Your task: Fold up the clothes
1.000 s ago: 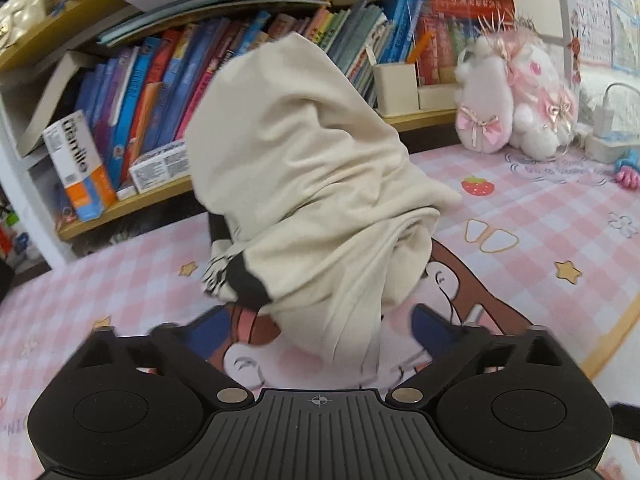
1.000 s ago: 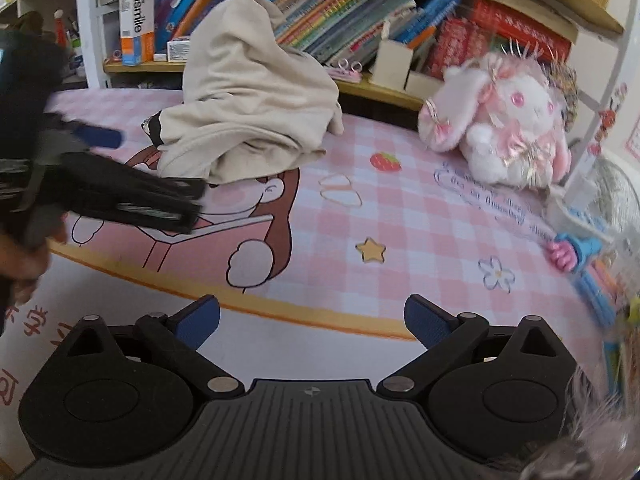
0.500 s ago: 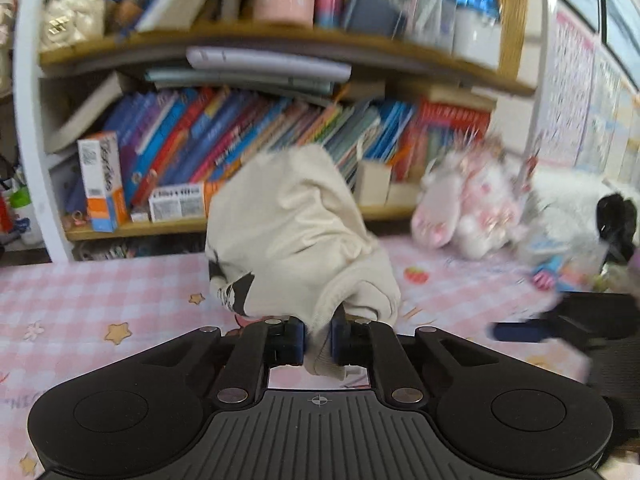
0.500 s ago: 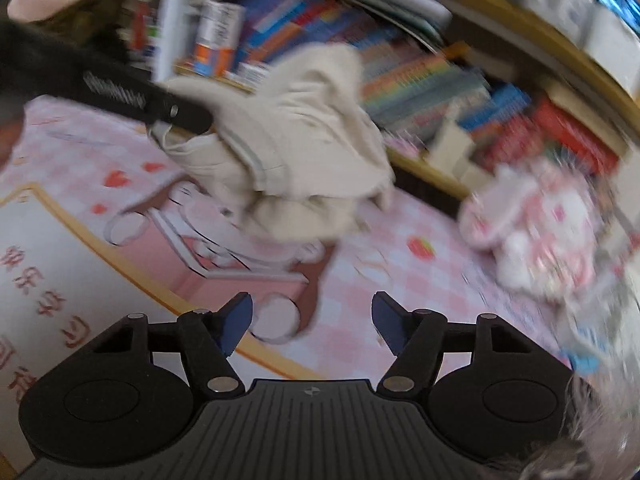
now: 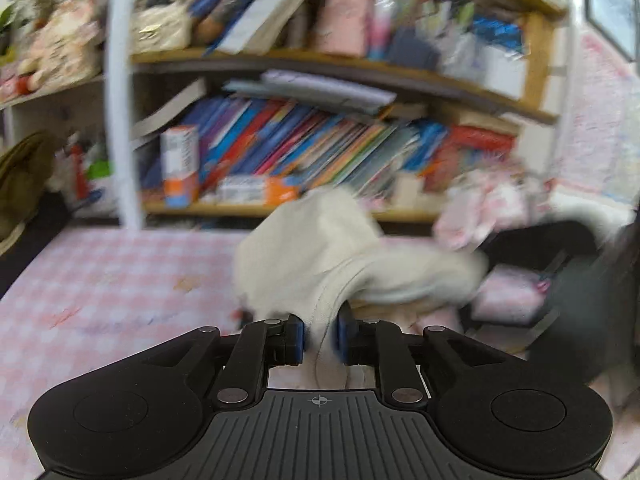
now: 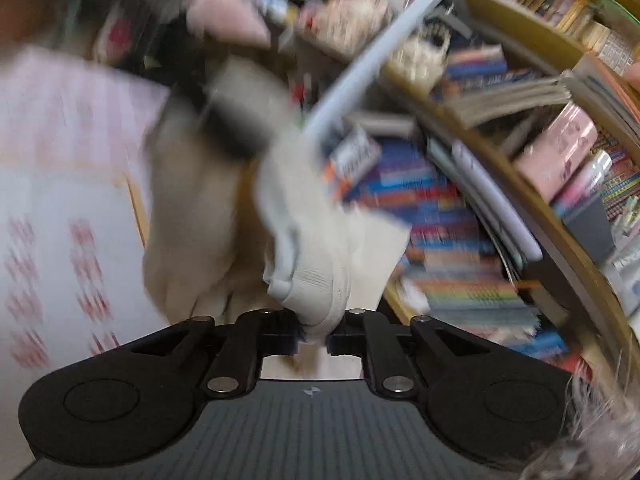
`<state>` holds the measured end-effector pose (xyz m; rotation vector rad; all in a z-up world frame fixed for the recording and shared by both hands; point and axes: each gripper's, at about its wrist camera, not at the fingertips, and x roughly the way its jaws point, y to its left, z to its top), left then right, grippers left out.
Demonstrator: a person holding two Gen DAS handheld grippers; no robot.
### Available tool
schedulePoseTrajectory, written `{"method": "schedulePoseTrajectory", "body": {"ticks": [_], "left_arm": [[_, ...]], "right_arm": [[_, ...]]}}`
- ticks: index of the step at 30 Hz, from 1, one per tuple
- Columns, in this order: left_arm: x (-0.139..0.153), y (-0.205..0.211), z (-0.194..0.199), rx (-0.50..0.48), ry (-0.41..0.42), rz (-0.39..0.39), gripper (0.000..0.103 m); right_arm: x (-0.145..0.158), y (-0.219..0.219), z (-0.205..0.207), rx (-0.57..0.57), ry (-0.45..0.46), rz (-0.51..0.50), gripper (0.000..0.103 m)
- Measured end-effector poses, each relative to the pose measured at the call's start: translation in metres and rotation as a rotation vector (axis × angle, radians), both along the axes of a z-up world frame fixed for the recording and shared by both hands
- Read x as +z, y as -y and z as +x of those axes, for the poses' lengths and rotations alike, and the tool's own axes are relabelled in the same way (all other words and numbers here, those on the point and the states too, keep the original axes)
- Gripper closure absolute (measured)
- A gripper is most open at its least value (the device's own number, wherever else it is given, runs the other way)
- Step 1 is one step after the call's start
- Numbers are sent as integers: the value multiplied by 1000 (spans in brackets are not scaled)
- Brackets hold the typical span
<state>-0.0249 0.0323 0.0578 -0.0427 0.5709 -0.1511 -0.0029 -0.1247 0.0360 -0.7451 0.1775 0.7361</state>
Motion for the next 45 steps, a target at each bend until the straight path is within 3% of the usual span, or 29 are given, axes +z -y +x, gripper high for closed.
{"method": "schedulePoseTrajectory", "body": {"ticks": [2,5,10,15,18,19,20,22,23,27,30,37,41,44,45], "left_arm": [[-11,-4,-6,16,-29,-13,55],[-25,5,-22,0,-18,-2,33],[-49,33,-31,-18,-49,35,30],[-70,56,-10,69,-32,117,30],[-77,57,9,134,-33,122,31],[-79,55,13,139,-31,124,44],[-80,52,13,146,-26,120,78],[-74,37,10,183,-25,78,98],[-69,29,6,208,-12,56,98],[-17,5,-18,284,142,45,99],[50,-6,-44,328,348,54,99],[198,-5,-126,378,939,105,99],[248,3,-162,361,1205,123,99],[265,2,-168,319,1283,97,99],[266,-2,-163,308,1263,80,99]], "right_arm": [[25,4,7,36,-39,60,94],[56,4,20,62,-66,93,94],[95,-7,33,58,-74,145,95],[103,-8,27,59,-58,134,95],[103,-7,27,42,-57,122,95],[102,-6,29,31,-60,124,95],[103,-4,30,14,-62,126,95],[103,6,30,-21,-51,122,95],[104,12,31,-42,-43,120,95],[111,49,32,-129,-54,177,95],[125,77,20,-152,-12,246,95],[220,115,-59,-10,292,483,95],[273,136,-117,120,517,640,95],[299,153,-141,206,583,739,95],[302,153,-136,209,558,750,95]]}}
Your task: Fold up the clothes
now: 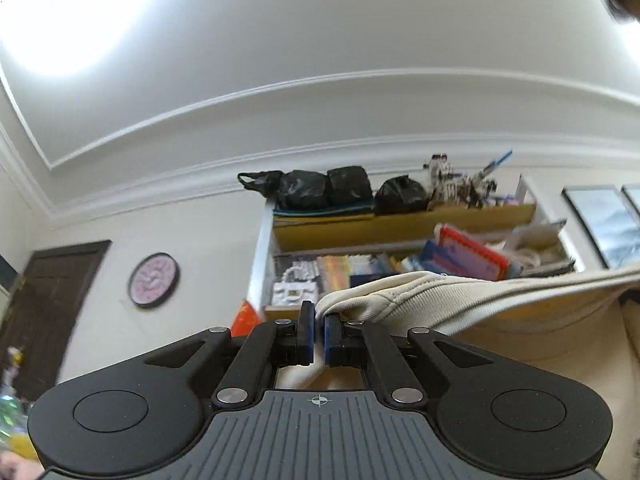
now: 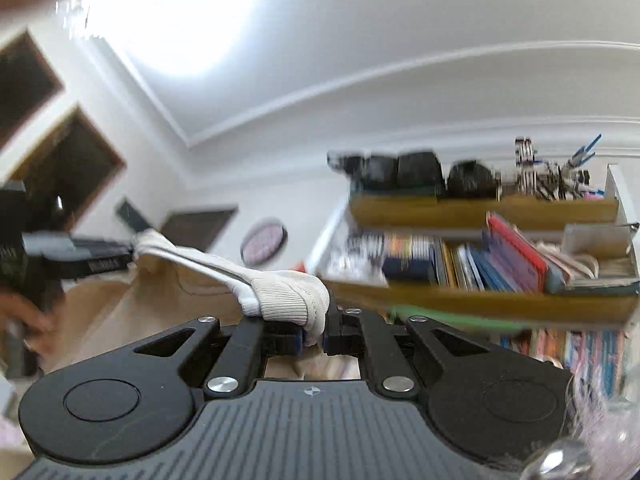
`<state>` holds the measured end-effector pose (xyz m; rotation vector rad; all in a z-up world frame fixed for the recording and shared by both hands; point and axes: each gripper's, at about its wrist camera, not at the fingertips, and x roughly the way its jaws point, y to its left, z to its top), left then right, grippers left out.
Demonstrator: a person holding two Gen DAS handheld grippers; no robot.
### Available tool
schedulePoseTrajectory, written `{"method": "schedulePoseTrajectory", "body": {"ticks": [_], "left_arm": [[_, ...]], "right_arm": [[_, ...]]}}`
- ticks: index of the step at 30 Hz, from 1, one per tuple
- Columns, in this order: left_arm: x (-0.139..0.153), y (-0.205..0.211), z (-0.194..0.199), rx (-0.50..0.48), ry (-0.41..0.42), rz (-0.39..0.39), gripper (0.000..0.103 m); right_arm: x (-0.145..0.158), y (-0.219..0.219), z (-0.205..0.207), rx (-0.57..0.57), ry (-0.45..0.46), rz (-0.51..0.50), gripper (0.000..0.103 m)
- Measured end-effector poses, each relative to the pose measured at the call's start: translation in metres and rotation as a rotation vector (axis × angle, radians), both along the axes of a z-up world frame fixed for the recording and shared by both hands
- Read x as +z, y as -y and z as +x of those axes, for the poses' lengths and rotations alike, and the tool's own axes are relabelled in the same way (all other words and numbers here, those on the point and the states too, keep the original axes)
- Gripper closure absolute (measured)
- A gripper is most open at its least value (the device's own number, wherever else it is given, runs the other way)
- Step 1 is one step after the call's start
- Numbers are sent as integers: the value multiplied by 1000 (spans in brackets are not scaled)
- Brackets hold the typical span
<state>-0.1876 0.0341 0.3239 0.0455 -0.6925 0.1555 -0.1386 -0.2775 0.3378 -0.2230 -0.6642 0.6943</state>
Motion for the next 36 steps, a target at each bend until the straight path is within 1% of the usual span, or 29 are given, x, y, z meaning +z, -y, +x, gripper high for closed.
{"method": "schedulePoseTrajectory", "body": {"ticks": [2,3,5,6,7,9,11,12,13,14,15,16,17,19,22,25,27,28,30,31,32,33,34,35,36], "left_arm": [[-2,-12,23,-36,-68,-32,99],[-7,-18,40,-34,-127,-44,99],[-28,-34,81,-39,-284,-72,98],[-46,-43,104,-44,-377,-90,98],[-64,-52,127,-49,-472,-109,98],[-116,-72,180,-56,-693,-151,98],[-172,-89,229,-56,-897,-193,98],[-197,-94,248,-53,-971,-199,98],[-222,-99,268,-49,-1043,-203,98],[-244,-102,286,-42,-1101,-193,98],[-261,-104,304,-38,-1146,-180,98],[-268,-107,316,-35,-1168,-174,98],[-276,-111,331,-35,-1183,-178,98],[-278,-119,358,-47,-1202,-195,98],[-280,-125,383,-55,-1195,-208,98],[-281,-130,405,-70,-1187,-222,98],[-287,-125,426,-79,-1241,-203,94],[-292,-125,432,-84,-1276,-196,94],[-302,-126,441,-92,-1341,-196,88],[-303,-130,435,-95,-1340,-199,76],[-304,-133,428,-98,-1339,-202,56],[-305,-137,422,-101,-1338,-205,44],[-306,-141,415,-104,-1337,-208,28],[-307,-145,408,-107,-1336,-212,25],[-308,-149,401,-108,-1333,-213,24]], "right_arm": [[5,0,10,28,-43,10,95],[7,0,15,42,-65,15,95],[-3,-13,46,18,-183,-29,95],[-14,-22,68,1,-268,-56,95],[-31,-32,90,-12,-360,-81,95],[-65,-51,136,-38,-545,-133,95],[-115,-69,188,-76,-739,-188,95],[-148,-81,215,-109,-840,-224,95],[-176,-90,235,-140,-906,-258,95],[-203,-99,255,-172,-973,-292,95],[-227,-108,270,-197,-1021,-315,95],[-251,-116,286,-222,-1069,-339,95],[-263,-121,300,-239,-1101,-353,95],[-279,-133,324,-285,-1114,-369,95],[-277,-150,356,-330,-1110,-361,95],[-272,-160,383,-389,-1101,-326,95],[-276,-169,401,-434,-1109,-310,95],[-282,-173,409,-446,-1132,-308,94],[-296,-176,419,-478,-1182,-313,90],[-304,-177,423,-495,-1206,-318,80],[-309,-178,424,-515,-1218,-319,66],[-314,-176,421,-526,-1224,-319,59],[-315,-174,416,-525,-1219,-314,53],[-316,-171,410,-528,-1215,-304,52],[-315,-168,402,-522,-1219,-296,52]]}}
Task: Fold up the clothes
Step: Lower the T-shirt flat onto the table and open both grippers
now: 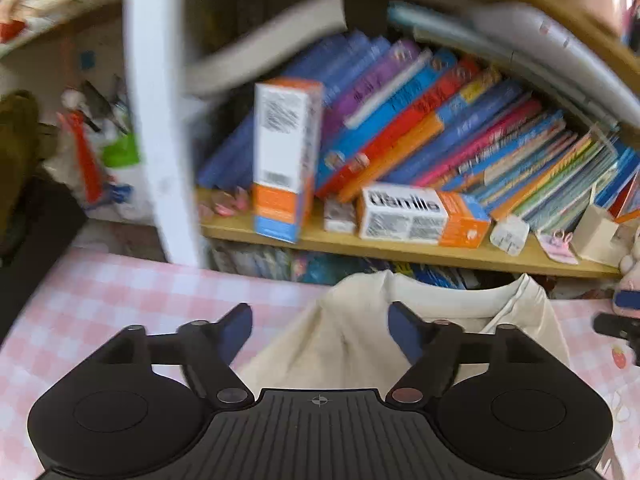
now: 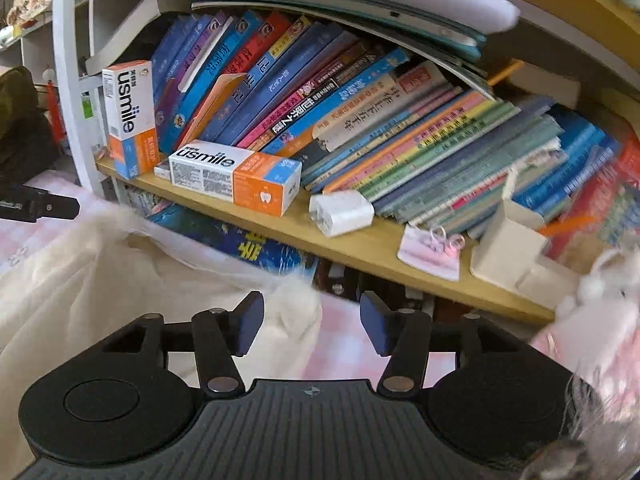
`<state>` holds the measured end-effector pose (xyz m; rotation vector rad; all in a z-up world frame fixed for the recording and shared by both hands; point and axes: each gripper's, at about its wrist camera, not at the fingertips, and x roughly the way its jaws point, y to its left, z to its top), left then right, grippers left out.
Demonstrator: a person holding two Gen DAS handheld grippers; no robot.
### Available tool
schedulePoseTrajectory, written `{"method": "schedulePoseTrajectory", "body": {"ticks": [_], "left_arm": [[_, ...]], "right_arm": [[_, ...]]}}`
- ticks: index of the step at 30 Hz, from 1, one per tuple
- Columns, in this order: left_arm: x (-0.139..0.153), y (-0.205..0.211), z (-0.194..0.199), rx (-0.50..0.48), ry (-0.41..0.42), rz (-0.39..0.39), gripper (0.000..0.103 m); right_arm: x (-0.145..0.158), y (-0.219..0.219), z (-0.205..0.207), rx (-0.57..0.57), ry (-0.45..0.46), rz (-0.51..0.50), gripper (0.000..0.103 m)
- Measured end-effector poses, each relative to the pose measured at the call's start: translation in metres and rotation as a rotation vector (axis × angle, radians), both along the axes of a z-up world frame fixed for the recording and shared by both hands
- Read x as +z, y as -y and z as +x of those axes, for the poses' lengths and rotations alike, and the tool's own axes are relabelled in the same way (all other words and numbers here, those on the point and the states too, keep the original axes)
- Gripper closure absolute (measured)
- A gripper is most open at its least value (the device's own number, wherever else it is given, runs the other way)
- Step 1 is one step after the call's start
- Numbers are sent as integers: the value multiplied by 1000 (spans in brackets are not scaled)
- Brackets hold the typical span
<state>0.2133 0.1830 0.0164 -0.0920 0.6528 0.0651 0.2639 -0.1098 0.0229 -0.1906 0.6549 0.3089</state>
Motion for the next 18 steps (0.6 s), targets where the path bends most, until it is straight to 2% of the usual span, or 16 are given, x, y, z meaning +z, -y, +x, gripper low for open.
{"method": "schedulePoseTrajectory", "body": {"ticks": [2,5,8,14,18], "left_arm": [[4,-7,-27,3,25,23,23],[3,-8,-77,-23,35,60,19],[-11,19,-122,-77,-14,106,18],[-35,78,-194,-142,-73,180,18],[-44,93,-217,-116,-113,162,18]], "right_arm": [[3,12,-23,8,-2,34,45],[3,28,-64,7,-24,82,43],[-4,41,-106,14,-92,122,42],[-28,29,-178,77,-218,191,42],[-40,9,-213,133,-297,260,42]]}}
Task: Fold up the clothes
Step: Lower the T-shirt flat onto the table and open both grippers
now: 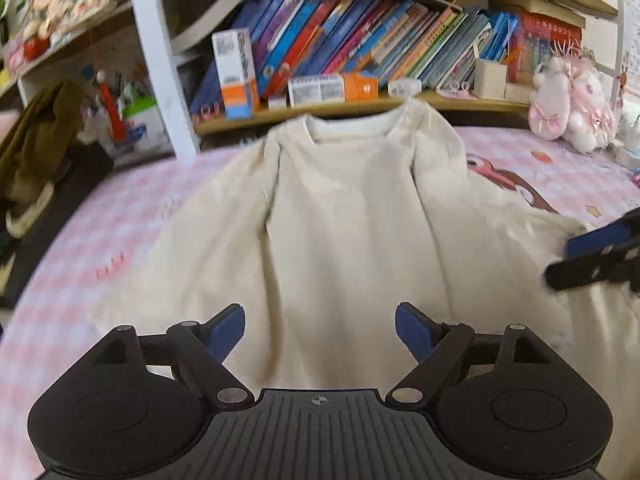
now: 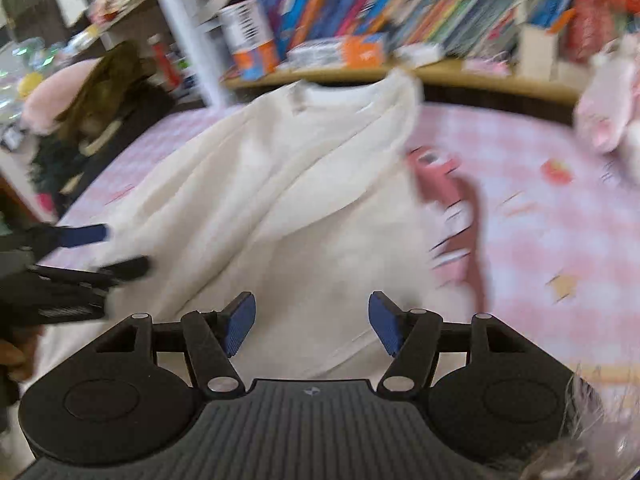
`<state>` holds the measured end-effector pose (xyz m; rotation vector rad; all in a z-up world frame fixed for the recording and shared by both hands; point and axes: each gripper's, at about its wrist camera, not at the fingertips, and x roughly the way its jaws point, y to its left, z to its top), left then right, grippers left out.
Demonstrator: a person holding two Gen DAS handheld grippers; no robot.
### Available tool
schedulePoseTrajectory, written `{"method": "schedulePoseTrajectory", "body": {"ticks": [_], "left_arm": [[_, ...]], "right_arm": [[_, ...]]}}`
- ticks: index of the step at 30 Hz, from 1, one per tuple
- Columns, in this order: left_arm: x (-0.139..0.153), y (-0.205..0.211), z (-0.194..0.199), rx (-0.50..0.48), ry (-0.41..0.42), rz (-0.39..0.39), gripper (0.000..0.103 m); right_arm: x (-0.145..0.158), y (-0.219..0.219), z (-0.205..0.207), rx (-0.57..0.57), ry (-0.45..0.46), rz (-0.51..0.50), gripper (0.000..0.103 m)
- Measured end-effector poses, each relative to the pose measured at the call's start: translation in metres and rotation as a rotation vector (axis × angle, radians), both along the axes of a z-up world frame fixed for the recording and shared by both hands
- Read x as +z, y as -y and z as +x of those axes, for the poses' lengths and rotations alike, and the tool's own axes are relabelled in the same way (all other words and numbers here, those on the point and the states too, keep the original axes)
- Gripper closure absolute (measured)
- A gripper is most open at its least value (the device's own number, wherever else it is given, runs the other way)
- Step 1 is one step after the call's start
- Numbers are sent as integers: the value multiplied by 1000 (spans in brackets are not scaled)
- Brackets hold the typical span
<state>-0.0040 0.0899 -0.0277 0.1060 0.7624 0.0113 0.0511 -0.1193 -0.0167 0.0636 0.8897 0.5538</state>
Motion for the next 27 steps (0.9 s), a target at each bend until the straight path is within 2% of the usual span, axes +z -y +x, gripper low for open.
{"method": "schedulePoseTrajectory", "body": {"ticks": [5,7,9,10,12,14,16,19,23,26,27], "left_arm": [[-5,-6,-12,71,-25,-44,18],[-10,-7,-13,89,-41,-48,18],[-16,-8,-14,108,-59,-54,18],[-19,-8,-14,118,-68,-59,18],[-20,-11,-14,132,-77,-66,18],[-21,-13,-14,146,-87,-73,18],[-22,-15,-14,154,-94,-77,18],[-21,-18,-13,159,-99,-79,17],[-22,-20,-12,157,-100,-78,16],[-22,-20,-11,156,-105,-78,15],[-22,-20,-10,155,-107,-78,15]], "right_arm": [[-3,-30,-14,103,-31,55,42],[-8,-41,-12,106,-49,73,45],[-16,-49,-8,54,-66,26,55],[-21,-51,-4,34,-74,13,63],[-28,-51,3,7,-112,43,69],[-30,-47,7,23,-135,96,95],[-24,-37,10,39,-138,129,97],[0,1,17,8,-63,114,98],[33,76,44,-111,103,-104,98],[37,129,79,-221,171,-355,98],[33,147,94,-259,166,-425,98]]}}
